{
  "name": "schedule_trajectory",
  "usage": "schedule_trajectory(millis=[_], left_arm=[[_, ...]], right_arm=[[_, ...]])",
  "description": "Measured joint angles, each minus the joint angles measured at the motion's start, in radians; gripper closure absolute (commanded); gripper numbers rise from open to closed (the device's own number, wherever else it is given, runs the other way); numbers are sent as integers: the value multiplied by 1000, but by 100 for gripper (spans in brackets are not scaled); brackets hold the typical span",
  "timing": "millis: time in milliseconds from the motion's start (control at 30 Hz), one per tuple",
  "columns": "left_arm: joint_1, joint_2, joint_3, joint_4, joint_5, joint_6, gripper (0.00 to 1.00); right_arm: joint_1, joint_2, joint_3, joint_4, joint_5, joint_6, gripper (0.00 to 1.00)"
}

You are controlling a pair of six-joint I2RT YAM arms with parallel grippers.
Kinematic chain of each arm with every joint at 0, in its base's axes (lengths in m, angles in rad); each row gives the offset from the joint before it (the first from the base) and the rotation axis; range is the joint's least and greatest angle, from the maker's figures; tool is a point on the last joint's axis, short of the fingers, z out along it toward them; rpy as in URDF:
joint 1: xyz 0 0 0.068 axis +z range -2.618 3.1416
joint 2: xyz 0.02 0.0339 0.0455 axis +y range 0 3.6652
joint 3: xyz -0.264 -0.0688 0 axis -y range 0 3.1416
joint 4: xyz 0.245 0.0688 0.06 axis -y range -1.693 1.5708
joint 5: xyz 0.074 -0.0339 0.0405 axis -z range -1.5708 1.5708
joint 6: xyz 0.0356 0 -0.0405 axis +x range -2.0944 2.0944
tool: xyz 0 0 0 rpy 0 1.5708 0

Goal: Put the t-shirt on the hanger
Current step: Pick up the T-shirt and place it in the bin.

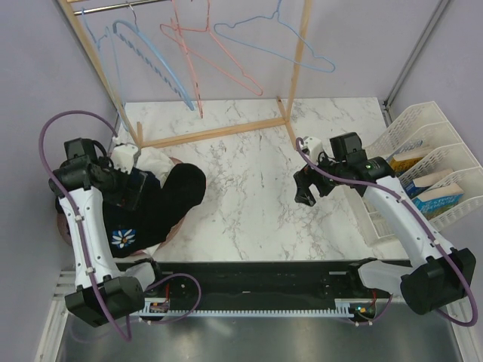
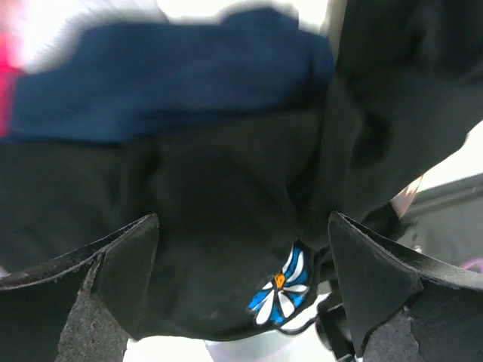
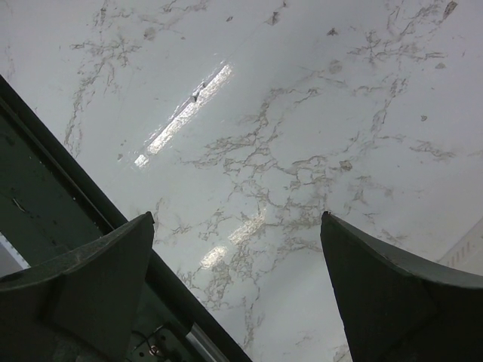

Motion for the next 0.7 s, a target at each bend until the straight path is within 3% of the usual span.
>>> schedule_trajectory(millis=[100,133,167,200,267,300,467,700], left_arm=[[5,-1,-134,17,-26,55,8],[5,-1,-157,18,-32,66,25],[5,-2,-173,19,-37,79,36],[5,-4,-177,18,-39,89,61],[5,-13,-170,15,-41,99,89],[5,-17,-153,10,-41,109,98],[5,2,64,-46,-26,66,98],[5,116,734,-50,13,-106,98]], right_arm=[[0,1,3,-6,-6,0,2],[0,1,6,-8,-6,0,2],[0,1,10,-11,-6,0,2],[0,2,16,-15,-6,0,2],[0,1,23,-18,-10,0,2],[0,1,25,-18,-13,0,2],[0,2,25,-25,-14,1,2],[0,2,63,-32,-29,8,2]])
